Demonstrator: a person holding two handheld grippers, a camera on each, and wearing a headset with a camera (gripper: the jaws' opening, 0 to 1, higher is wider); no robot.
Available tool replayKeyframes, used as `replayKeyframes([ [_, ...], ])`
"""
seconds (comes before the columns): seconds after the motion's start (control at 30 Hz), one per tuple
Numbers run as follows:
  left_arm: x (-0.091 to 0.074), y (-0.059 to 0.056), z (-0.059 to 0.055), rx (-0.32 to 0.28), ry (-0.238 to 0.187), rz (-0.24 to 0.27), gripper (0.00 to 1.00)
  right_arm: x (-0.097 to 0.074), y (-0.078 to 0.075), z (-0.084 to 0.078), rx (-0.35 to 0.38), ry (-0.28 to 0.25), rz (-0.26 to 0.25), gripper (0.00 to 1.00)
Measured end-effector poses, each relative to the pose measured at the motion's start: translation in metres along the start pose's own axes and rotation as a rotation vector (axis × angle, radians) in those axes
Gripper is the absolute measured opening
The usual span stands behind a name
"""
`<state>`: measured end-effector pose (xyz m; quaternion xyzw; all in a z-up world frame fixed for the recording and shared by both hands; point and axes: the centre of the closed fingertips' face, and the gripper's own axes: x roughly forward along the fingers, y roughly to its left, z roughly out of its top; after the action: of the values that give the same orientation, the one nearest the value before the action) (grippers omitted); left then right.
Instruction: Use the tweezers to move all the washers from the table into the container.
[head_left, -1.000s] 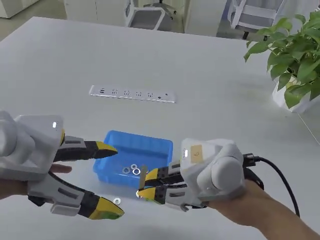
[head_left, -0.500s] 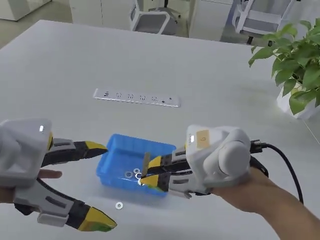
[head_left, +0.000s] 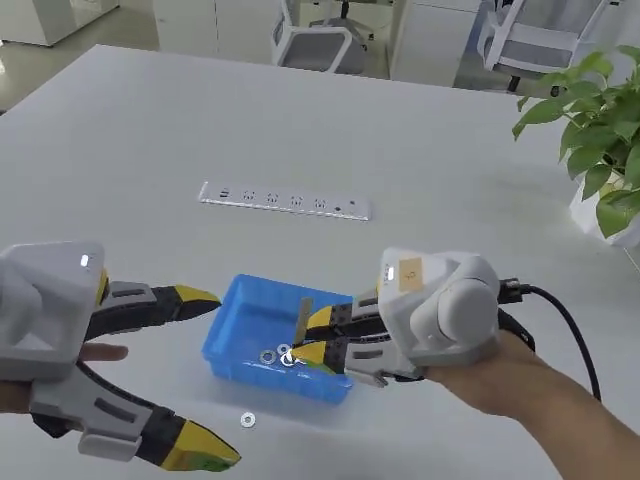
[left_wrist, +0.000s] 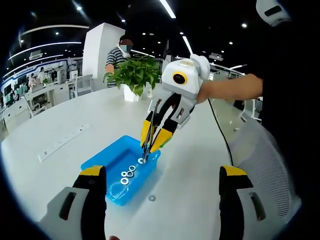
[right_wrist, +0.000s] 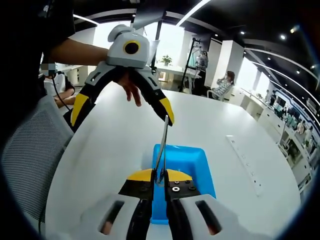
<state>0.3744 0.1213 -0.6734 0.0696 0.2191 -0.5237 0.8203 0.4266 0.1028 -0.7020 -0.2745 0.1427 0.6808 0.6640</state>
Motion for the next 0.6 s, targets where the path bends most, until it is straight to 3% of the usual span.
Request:
replayKeyframes([
  [0.6,0.001,0.01,0.002,-0.018,-0.01,0.022,0.99,0.017,-0.019,-0.021,0.0,0.02,-0.012,0.09],
])
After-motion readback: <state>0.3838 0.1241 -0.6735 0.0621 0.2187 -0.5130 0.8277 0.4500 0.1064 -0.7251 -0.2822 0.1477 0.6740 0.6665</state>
